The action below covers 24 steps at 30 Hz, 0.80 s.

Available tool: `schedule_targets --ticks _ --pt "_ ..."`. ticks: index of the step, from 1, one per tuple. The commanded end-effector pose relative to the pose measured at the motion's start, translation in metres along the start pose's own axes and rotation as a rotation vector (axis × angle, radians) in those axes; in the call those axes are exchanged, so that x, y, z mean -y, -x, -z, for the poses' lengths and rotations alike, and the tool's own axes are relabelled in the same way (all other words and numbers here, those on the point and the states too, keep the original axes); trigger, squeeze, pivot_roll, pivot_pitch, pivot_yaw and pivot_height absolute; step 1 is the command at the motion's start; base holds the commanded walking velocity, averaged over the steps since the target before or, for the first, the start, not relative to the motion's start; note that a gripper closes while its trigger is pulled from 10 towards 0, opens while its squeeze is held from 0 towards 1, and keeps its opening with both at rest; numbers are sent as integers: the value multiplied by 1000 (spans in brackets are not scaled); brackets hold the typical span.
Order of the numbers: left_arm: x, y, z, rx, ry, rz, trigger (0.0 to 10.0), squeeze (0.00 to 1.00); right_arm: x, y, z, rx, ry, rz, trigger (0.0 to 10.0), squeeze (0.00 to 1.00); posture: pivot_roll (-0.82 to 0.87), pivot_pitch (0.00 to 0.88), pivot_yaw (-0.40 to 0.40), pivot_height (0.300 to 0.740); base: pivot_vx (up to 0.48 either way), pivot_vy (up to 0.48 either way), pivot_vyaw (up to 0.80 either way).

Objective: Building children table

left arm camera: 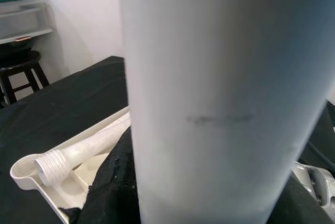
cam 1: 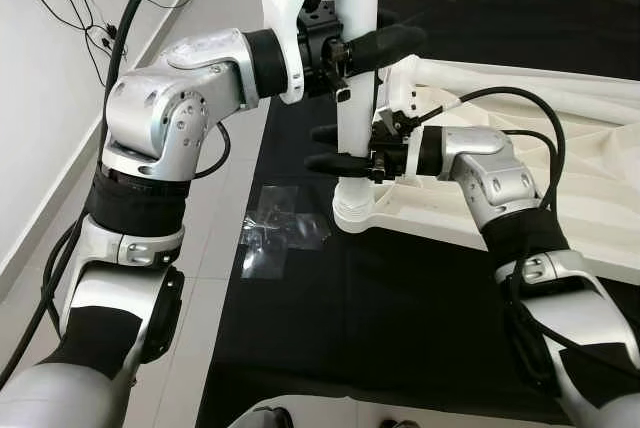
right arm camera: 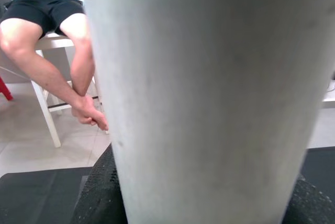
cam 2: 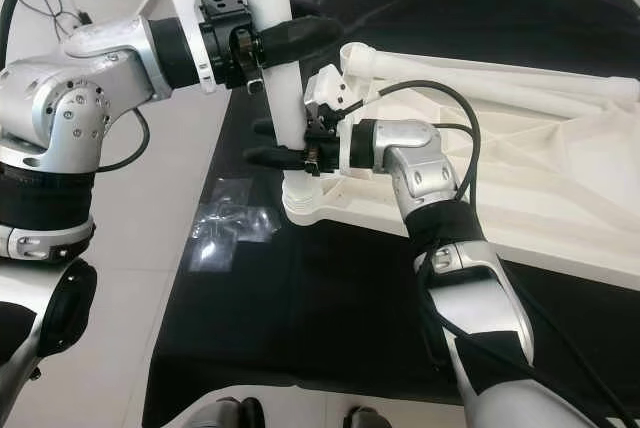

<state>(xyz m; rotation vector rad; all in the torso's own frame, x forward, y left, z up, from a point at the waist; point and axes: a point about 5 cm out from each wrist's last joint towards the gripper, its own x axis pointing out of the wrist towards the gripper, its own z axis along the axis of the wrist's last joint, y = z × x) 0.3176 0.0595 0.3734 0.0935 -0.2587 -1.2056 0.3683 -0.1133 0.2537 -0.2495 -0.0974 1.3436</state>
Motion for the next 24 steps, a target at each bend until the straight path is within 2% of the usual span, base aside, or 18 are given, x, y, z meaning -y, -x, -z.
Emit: schedule_targets --ticks 1,5,6,7,8,10,11,13,14,15,16,17,18,19,21,22,24 --pt "8 -8 10 -41 30 77 0 0 -3 -10 2 10 -14 -43 0 0 54 185 86 740 0 0 0" --pt "8 -9 10 -45 10 82 0 0 -2 -10 4 16 -20 -30 0 0 51 182 87 740 0 0 0" --pt "7 -8 10 -50 3 61 4314 1000 -2 -9 5 22 -20 -9 0 0 49 182 86 740 0 0 0" --pt "7 -8 10 -50 3 61 4314 1000 -2 -9 5 22 -20 -9 0 0 49 182 86 740 0 0 0" --pt "8 -8 11 -54 0 76 10000 1000 -1 -9 7 32 -23 10 0 0 45 180 83 740 0 0 0" --pt "4 -9 10 -44 25 33 10000 1000 -1 -7 15 22 -37 104 0 0 36 182 69 740 0 0 0" --pt "1 -9 11 -42 29 13 10000 0 -3 -7 24 -1 -45 193 0 0 32 180 58 740 0 0 0" --pt "-2 -8 11 -42 28 -8 10000 0 -5 -6 32 -26 -49 287 0 0 32 179 53 740 0 0 0" --pt "-4 -6 14 -63 27 -28 10000 0 -17 -19 49 -55 -100 659 0 0 33 176 33 740 0 0 0" --pt "-6 -5 16 -79 26 -41 10000 0 -27 -17 58 -85 -140 962 0 0 33 176 33 740 0 0 0" --pt "-7 -4 17 -88 29 -47 10000 0 -68 -27 74 -141 -199 967 0 0 45 187 30 740 0 0 0" --pt "-8 -3 17 -93 32 -50 10000 0 -96 -35 79 -161 -244 923 0 0 51 192 34 740 0 0 0" --pt "-8 -3 17 -93 32 -50 10000 0 -96 -35 79 -161 -244 923 0 0 51 192 34 740 0 0 0" --pt "-9 -1 20 -109 26 -58 10000 0 -114 -45 85 -166 -284 812 0 0 32 179 43 740 0 0 0" --pt "-10 -1 22 -116 26 -62 10000 0 -111 -46 86 -164 -264 789 0 0 30 160 56 740 0 0 0" --pt "-10 -2 23 -118 21 -61 10000 0 -98 -43 84 -161 -232 812 0 0 36 171 52 740 0 0 0" --pt "-10 -2 23 -118 21 -61 10000 0 -98 -43 84 -161 -232 812 0 0 36 171 52 740 0 0 0"
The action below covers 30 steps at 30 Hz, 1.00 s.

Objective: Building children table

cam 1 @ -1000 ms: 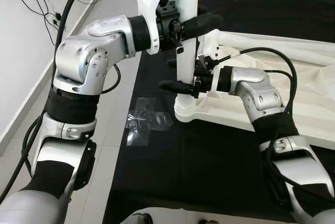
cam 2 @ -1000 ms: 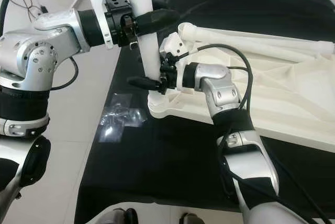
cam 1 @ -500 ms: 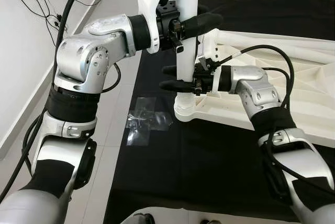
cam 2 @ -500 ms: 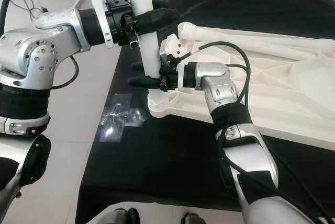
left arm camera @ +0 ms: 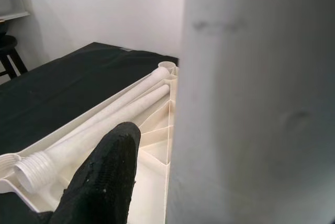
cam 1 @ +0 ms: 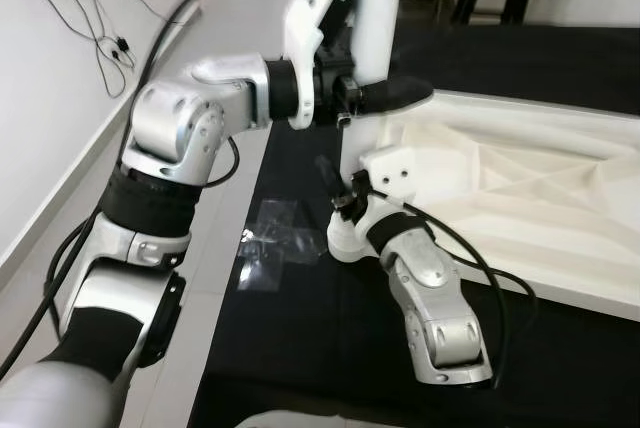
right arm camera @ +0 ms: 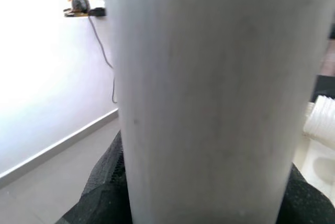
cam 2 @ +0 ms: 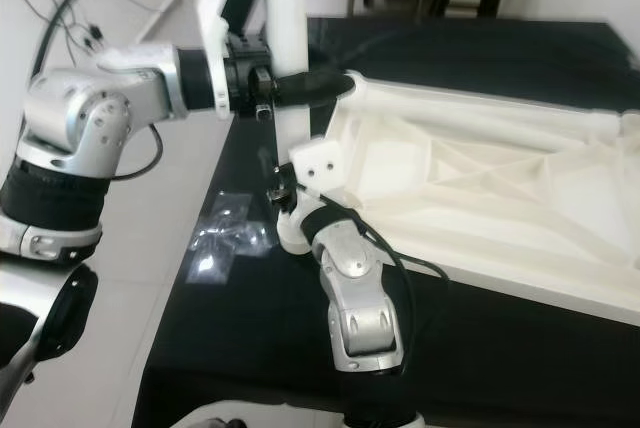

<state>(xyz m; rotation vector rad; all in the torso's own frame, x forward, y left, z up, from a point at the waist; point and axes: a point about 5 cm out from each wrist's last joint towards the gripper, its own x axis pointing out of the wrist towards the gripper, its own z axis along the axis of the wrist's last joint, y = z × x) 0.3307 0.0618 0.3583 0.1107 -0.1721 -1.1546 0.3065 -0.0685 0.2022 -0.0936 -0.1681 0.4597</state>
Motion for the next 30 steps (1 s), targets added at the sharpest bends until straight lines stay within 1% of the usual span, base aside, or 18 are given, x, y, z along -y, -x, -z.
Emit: schedule_targets --ticks 1,2,5,9,10,13,14,16,17,19,20,21,22,23,24,26,29,30 --pt "0 -4 5 -32 -11 -11 10000 0 0 -4 46 -211 -16 -51 0 0 22 159 53 740 0 0 0" --pt "-1 -5 4 -28 -16 -12 10000 0 4 -9 43 -201 -7 -47 0 0 23 158 51 740 0 0 0" --pt "-1 -6 3 -21 -20 -15 10000 0 7 -13 39 -186 4 -31 0 0 22 156 51 740 0 0 0" --pt "1 -6 3 -13 -17 -3 10000 0 3 -10 34 -185 15 5 0 0 21 156 52 740 0 0 0" --pt "3 -7 4 -9 -13 9 0 0 0 -6 31 -192 18 29 0 0 22 158 54 740 0 0 0" --pt "5 -7 4 -12 -15 29 0 0 -6 0 27 -203 18 44 0 0 19 158 59 740 0 0 0" --pt "5 -7 3 -13 -19 31 0 0 -6 0 26 -197 17 37 7569 0 19 157 60 740 0 0 0" --pt "4 -7 3 -13 -21 32 0 0 -6 -1 25 -193 17 32 7569 0 19 158 61 740 0 0 0" --pt "5 -8 1 -6 -23 39 0 0 0 -4 21 -180 28 22 10000 0 19 156 61 740 0 0 0" --pt "5 -8 0 -3 -24 40 0 0 2 -6 20 -175 31 18 10000 0 19 156 61 740 0 0 0" --pt "4 -9 0 -1 -24 39 0 0 12 -10 18 -172 51 9 10000 0 19 155 62 740 0 0 0" --pt "4 -9 0 -1 -24 39 0 0 12 -10 18 -172 51 9 10000 0 19 155 62 740 0 0 0" --pt "4 -9 0 0 -24 40 0 0 18 -14 14 -153 56 -29 10000 686 20 154 62 740 0 0 0" --pt "4 -9 1 0 -24 41 0 0 23 -16 10 -139 58 -56 10000 686 20 154 62 740 0 0 0" --pt "5 -8 1 0 -23 43 0 0 30 -20 5 -109 54 -97 10000 1000 22 154 61 740 0 0 0" --pt "5 -8 1 0 -22 44 0 0 35 -22 1 -88 50 -123 10000 1000 22 154 61 740 0 0 0" --pt "6 -8 0 -2 -25 51 0 0 53 -28 -17 -20 68 -266 10000 1000 32 155 61 740 0 0 0" --pt "6 -8 0 -2 -25 51 0 0 53 -28 -17 -20 68 -266 10000 1000 32 155 61 740 0 0 0"
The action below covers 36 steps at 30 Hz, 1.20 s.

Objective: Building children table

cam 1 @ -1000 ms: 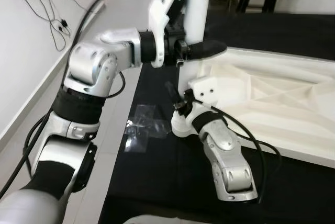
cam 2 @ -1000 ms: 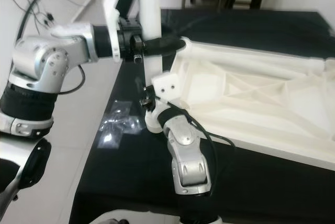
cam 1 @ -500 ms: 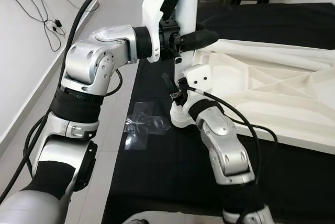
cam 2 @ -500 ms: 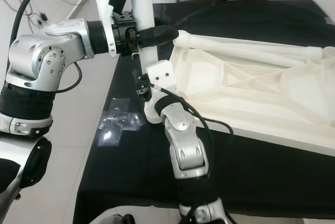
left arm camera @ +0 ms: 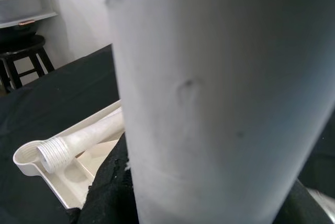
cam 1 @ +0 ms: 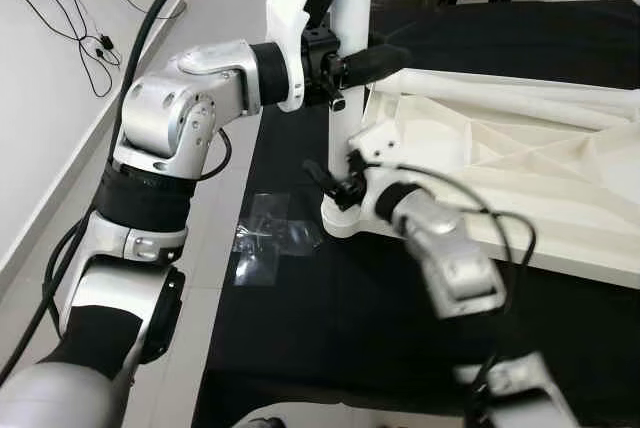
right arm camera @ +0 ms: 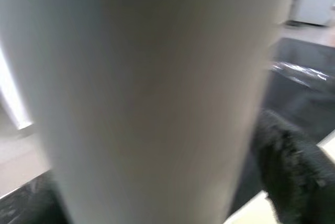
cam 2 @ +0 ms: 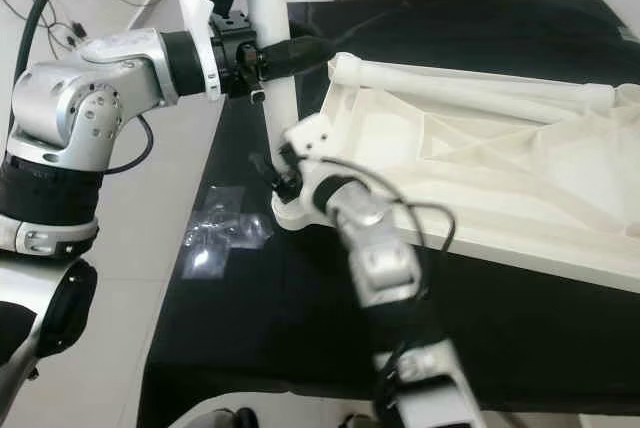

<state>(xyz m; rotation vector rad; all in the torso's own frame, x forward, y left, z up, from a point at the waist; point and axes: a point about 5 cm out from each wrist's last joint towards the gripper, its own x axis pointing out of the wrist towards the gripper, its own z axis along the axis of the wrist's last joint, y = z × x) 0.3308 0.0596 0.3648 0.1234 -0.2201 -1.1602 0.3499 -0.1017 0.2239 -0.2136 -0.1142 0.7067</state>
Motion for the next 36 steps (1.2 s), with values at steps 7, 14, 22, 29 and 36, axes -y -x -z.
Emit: schedule_targets --ticks 7,14,22,29,36 --pt "9 -5 5 -34 11 58 0 0 21 -5 -36 130 39 -329 10000 0 45 161 70 740 0 0 0" --pt "10 -6 4 -35 12 65 0 0 21 -14 -42 108 11 -541 5529 0 48 166 71 740 0 0 0" --pt "9 -6 5 -35 16 63 0 0 22 -21 -42 116 -1 -592 0 0 50 170 69 740 0 0 0" --pt "9 -6 5 -39 6 66 0 0 22 -22 -39 121 -10 -620 0 0 49 169 72 740 0 0 0" --pt "4 -7 7 -43 19 19 10000 1000 22 -21 -28 116 -18 -596 0 0 46 168 73 740 0 0 0"
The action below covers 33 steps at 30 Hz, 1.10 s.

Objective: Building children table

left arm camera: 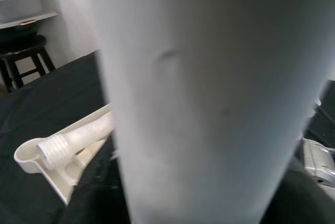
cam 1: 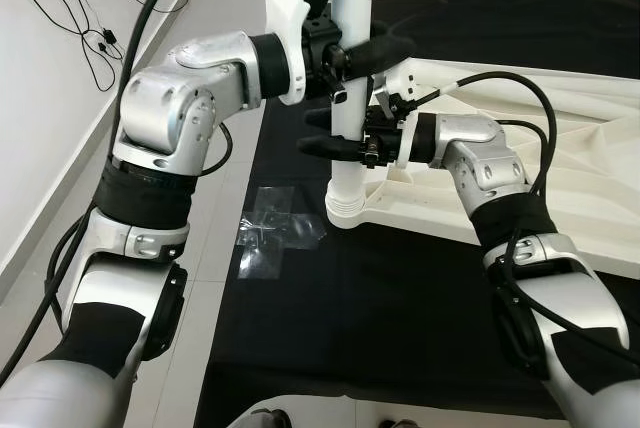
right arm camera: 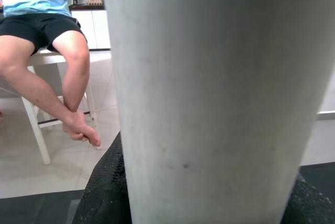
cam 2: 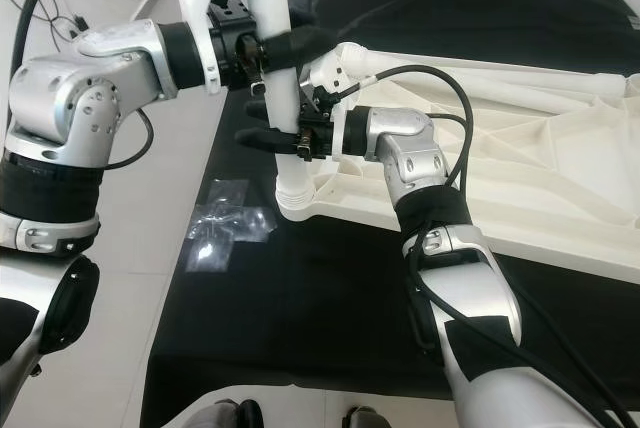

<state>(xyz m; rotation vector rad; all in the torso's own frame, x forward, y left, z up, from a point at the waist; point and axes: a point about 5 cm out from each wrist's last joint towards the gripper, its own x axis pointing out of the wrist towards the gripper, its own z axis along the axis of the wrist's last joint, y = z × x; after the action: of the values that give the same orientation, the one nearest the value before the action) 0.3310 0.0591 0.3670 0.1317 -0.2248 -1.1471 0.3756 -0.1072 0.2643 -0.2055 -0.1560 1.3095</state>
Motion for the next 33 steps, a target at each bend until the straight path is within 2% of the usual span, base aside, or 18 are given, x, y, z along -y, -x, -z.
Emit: schedule_targets --ticks 1,5,6,7,8,9,10,12,13,14,15,17,20,24,25,27,28,33 --pt "4 -6 9 -39 35 26 10000 1000 -5 -5 10 6 -13 23 0 0 41 166 70 740 0 0 0" --pt "3 -6 8 -31 33 7 10000 1000 -5 -4 22 -57 -9 114 0 0 36 167 58 740 0 0 0" --pt "3 -6 8 -30 35 3 10000 1000 -8 -6 31 -114 -23 187 0 0 32 165 45 740 0 0 0" --pt "2 -6 9 -36 35 -12 10000 992 -15 -12 48 -174 -73 391 0 0 27 167 29 740 0 0 0" --pt "1 -6 9 -39 45 -21 10000 220 -24 -13 61 -205 -120 631 0 0 27 167 29 740 0 0 0" --pt "1 -6 9 -39 45 -21 10000 220 -24 -13 61 -205 -120 631 0 0 27 167 29 740 0 0 0" --pt "0 -5 9 -37 49 -29 10000 0 -57 -18 76 -247 -138 716 0 0 38 183 26 740 0 0 0" --pt "0 -5 9 -37 49 -29 10000 0 -57 -18 76 -247 -138 716 0 0 38 183 26 740 0 0 0" --pt "-1 -4 10 -37 53 -30 10000 0 -84 -23 85 -252 -186 772 0 0 11 179 44 740 0 0 0" --pt "-1 -4 10 -37 53 -30 10000 0 -84 -23 85 -252 -186 772 0 0 11 179 44 740 0 0 0" --pt "-1 -4 11 -38 54 -26 10000 0 -95 -26 87 -243 -207 785 0 0 0 162 54 740 0 0 0" --pt "0 -6 12 -38 53 -20 10000 0 -96 -29 87 -231 -214 784 0 0 9 168 44 740 0 0 0" --pt "1 -9 10 -29 49 -12 10000 0 -81 -33 80 -207 -191 792 0 0 2 159 41 740 0 0 0" --pt "-1 -8 9 -24 43 -25 10000 0 -79 -35 70 -208 -173 833 0 0 9 156 36 740 0 0 0" --pt "-1 -7 9 -23 47 -22 1255 0 -82 -35 68 -214 -171 848 0 0 12 156 37 740 0 0 0" --pt "-1 -6 9 -22 52 -16 1255 0 -87 -34 64 -225 -171 875 0 0 12 156 37 740 0 0 0" --pt "-1 -5 10 -25 50 -11 0 0 -87 -34 64 -225 -169 879 0 0 11 156 39 740 0 0 0" --pt "0 -5 10 -29 43 0 0 0 -88 -34 63 -226 -165 884 0 0 8 156 41 740 0 0 0"
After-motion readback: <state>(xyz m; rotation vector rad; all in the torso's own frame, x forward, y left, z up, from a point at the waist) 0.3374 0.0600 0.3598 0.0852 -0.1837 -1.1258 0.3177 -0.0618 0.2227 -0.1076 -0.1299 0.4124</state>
